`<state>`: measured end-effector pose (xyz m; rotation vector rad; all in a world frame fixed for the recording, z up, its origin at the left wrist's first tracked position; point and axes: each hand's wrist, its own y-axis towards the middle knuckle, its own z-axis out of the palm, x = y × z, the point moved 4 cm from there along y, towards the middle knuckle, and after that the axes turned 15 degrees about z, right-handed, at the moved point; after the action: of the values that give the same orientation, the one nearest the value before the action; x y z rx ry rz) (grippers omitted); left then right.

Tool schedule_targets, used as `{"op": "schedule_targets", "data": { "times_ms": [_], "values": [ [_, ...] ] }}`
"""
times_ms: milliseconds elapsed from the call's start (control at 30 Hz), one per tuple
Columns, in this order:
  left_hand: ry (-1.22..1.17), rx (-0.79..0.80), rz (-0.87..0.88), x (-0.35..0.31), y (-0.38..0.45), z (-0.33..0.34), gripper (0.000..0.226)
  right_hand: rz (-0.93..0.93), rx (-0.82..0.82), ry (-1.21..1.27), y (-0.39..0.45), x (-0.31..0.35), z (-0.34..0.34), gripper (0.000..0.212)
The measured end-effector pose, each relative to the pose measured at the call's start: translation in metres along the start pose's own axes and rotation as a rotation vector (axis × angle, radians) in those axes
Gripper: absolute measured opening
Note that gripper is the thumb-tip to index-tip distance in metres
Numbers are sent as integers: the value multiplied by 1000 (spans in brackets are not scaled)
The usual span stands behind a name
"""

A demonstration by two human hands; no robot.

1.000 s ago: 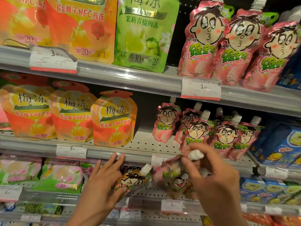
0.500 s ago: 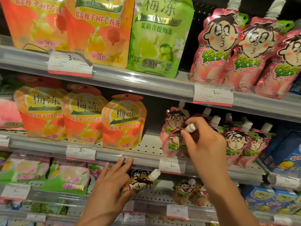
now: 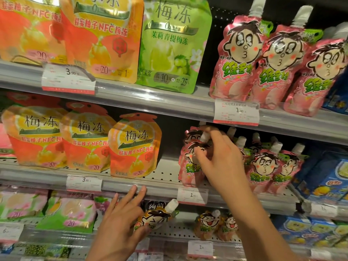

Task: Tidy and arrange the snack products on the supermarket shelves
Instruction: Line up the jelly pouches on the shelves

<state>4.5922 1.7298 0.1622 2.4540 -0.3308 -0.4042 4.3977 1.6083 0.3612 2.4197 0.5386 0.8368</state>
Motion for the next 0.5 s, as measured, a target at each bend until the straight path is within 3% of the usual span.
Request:
{"op": "schedule_targets", "data": {
  "times_ms": [167,233,367,500],
  "values": [
    [-3,-30,1,-3,-1,1,29,-19,-42,375,-66,-24,-1,41],
    [-16,-47,-24,-3,-2,1,23,-36,-69,330,-87,-37,5,40],
    [52,-64,-9,-7,-5,1,17,-54,72,189,-114,-67,12,23],
    [2,-256,-29,-30,-8,12,21,130,116,169,-137,-138,15,28]
  ]
}}
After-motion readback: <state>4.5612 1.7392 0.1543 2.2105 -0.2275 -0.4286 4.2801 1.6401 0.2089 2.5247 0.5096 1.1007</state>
